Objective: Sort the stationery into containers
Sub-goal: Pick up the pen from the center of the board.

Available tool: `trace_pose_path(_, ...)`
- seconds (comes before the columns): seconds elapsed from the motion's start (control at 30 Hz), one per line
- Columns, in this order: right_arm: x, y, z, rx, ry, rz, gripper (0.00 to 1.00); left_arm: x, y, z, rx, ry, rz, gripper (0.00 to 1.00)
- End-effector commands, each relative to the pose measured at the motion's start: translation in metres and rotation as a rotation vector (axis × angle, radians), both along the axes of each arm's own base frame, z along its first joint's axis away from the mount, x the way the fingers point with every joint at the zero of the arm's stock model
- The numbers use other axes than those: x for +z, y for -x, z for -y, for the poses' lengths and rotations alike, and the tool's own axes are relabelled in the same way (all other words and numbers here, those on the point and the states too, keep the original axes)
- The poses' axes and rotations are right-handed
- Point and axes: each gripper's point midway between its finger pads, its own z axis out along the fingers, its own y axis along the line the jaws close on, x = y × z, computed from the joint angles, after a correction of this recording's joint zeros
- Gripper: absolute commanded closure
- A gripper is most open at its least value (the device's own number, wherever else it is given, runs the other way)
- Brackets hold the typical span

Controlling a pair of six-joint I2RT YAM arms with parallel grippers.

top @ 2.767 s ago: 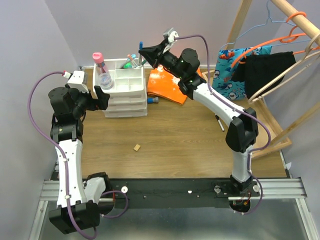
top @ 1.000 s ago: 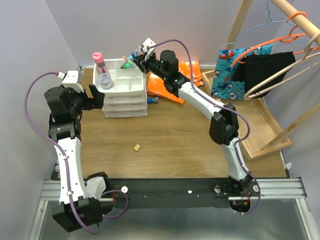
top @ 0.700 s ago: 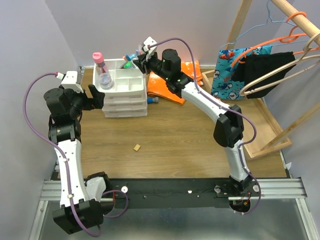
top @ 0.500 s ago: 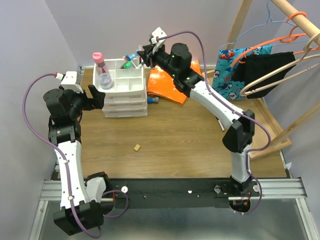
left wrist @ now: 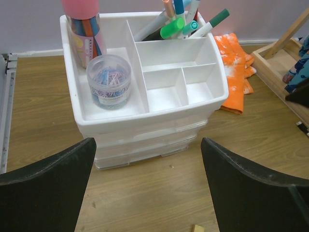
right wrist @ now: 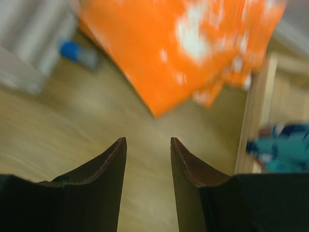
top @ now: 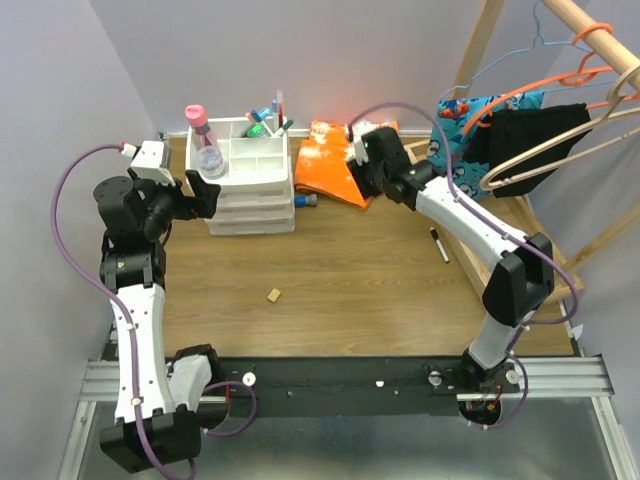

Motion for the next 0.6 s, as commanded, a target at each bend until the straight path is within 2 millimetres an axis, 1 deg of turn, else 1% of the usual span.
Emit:
trace_pose_path(0.0, -0.132, 0.062, 0.100, -0.177, 0.267, -0.461, 0.51, 0.018, 0.004, 0.011, -0.041, -0.003, 0.055, 0.01)
trace_pose_path(0.03, -0.139, 0.061, 0.115, -0.209, 0.274, -0.484, 0.51, 0.016, 0.005, 0.012, -0.045, -0.002, 0.052, 0.01)
trace_pose_path(0.1, -0.154, 0.064, 0.133, -0.252, 0.282, -0.537, 0.51, 0.015, 0.006, 0.013, -0.046, -0.006, 0.049, 0.01)
trace_pose_path(0.13, -0.160, 0.062, 0.148, -0.290, 0.280, -0.563, 0.52, 0.014, 0.006, 0.013, -0.045, -0.010, 0.047, 0.01)
trace_pose_path(0.17, -0.164, 0.061, 0.155, -0.311, 0.277, -0.584, 0.52, 0.015, 0.007, 0.013, -0.044, -0.016, 0.052, 0.01)
trace_pose_path(0.2, -0.172, 0.061, 0.161, -0.325, 0.277, -0.612, 0.53, 0.013, 0.008, 0.013, -0.043, -0.019, 0.047, 0.01)
trace_pose_path(0.23, -0.175, 0.057, 0.170, -0.348, 0.275, -0.622, 0.53, 0.013, 0.008, 0.013, -0.043, -0.019, 0.045, 0.01)
trace_pose_path(0.3, -0.180, 0.053, 0.177, -0.359, 0.289, -0.629, 0.53, 0.011, 0.009, 0.013, -0.041, -0.022, 0.042, 0.01)
trace_pose_path(0.33, -0.186, 0.051, 0.180, -0.367, 0.297, -0.641, 0.53, 0.009, 0.009, 0.013, -0.042, -0.021, 0.039, 0.01)
trace_pose_path(0.4, -0.189, 0.047, 0.183, -0.372, 0.305, -0.644, 0.53, 0.008, 0.009, 0.012, -0.038, -0.022, 0.034, 0.01)
trace_pose_path(0.43, -0.194, 0.046, 0.184, -0.375, 0.312, -0.656, 0.53, 0.006, 0.009, 0.013, -0.039, -0.020, 0.031, 0.01)
trace_pose_path(0.57, -0.203, 0.042, 0.191, -0.388, 0.343, -0.658, 0.53, 0.005, 0.009, 0.011, -0.032, -0.025, 0.031, 0.01)
